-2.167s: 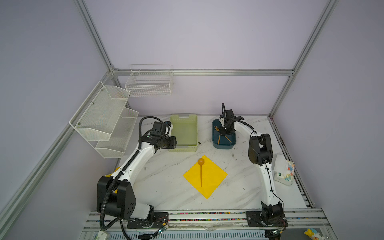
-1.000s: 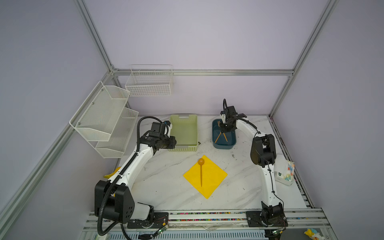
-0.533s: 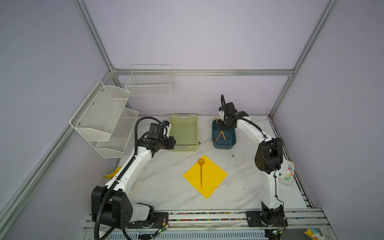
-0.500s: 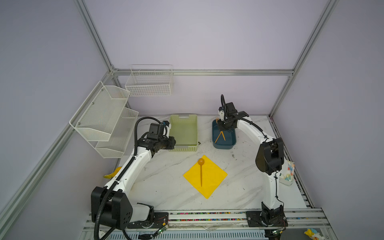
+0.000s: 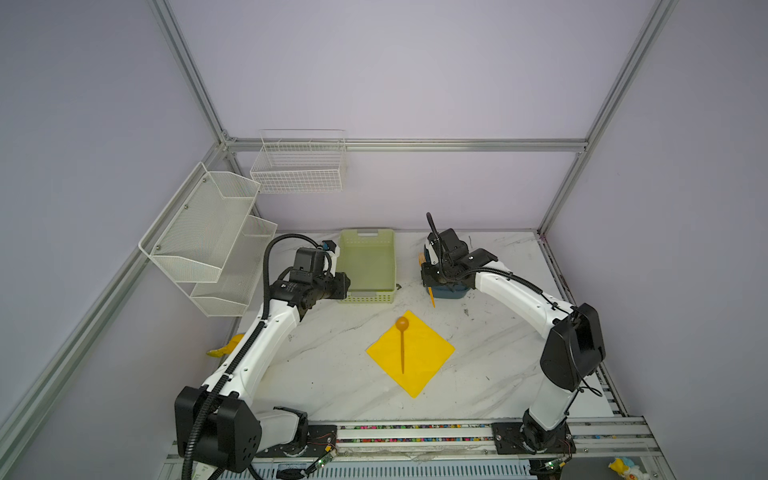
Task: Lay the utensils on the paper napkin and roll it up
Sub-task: 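Lift the yellow fork out of the tub with the right gripper, then carry the fork with the right gripper to above the napkin beside the spoon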
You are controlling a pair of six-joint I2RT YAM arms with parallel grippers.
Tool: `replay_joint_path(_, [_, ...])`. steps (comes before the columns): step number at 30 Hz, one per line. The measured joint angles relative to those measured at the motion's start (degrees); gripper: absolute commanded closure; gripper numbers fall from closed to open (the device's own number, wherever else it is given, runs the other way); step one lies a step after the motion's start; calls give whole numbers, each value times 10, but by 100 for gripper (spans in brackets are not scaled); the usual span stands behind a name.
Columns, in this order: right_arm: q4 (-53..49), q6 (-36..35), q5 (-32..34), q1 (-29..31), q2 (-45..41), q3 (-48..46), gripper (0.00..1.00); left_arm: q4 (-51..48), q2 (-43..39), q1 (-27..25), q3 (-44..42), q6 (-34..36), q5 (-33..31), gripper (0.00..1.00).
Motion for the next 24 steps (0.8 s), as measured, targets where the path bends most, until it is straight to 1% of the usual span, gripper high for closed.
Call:
replay_joint_path(5, [33, 65, 9, 41, -64, -79, 99, 2, -3, 0, 0, 0, 0, 65])
replay_joint_path(11, [58, 126, 24, 82, -109, -147, 99, 3, -8, 0, 0, 0, 0, 66])
replay_joint_path(17, [85, 167, 21, 110, -112, -194, 99, 3, -8, 0, 0, 0, -1, 65])
replay_joint_path(24, [120, 193, 6, 121, -89, -238, 100, 3, -11, 0, -3, 0, -11, 66])
